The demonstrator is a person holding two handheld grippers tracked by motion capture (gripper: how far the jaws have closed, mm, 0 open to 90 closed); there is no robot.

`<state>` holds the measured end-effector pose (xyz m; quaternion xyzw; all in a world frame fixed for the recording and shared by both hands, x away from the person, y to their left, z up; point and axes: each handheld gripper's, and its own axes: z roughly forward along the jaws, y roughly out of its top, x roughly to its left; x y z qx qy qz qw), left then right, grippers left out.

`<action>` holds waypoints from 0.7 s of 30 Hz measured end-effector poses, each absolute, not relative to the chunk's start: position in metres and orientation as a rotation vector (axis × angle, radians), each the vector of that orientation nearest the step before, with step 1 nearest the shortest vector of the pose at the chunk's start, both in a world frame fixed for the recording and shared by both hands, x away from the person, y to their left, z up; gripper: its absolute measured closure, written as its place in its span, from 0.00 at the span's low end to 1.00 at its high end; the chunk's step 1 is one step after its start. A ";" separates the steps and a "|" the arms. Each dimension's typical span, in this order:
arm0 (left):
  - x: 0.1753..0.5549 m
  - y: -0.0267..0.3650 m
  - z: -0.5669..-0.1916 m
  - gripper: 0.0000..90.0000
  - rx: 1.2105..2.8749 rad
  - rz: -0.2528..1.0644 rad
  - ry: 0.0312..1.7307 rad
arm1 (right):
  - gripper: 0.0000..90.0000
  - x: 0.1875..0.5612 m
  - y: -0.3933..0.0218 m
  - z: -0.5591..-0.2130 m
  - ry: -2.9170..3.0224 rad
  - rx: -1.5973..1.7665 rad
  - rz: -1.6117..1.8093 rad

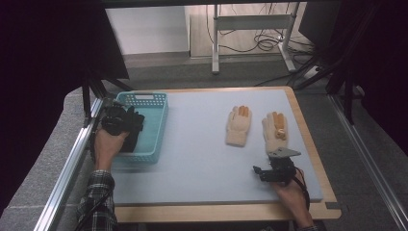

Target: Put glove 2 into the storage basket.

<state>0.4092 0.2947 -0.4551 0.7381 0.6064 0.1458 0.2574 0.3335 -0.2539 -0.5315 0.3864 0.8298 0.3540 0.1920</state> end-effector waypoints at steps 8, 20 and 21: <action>0.386 0.267 -0.442 0.04 1.987 0.429 1.471 | 0.23 0.333 -0.254 -0.532 2.330 1.085 0.993; 0.359 0.216 -0.435 0.03 2.016 0.427 1.255 | 0.23 0.333 -0.254 -0.532 2.331 1.087 0.993; 0.356 0.210 -0.436 0.03 2.023 0.425 1.234 | 0.23 0.333 -0.254 -0.532 2.330 1.084 0.993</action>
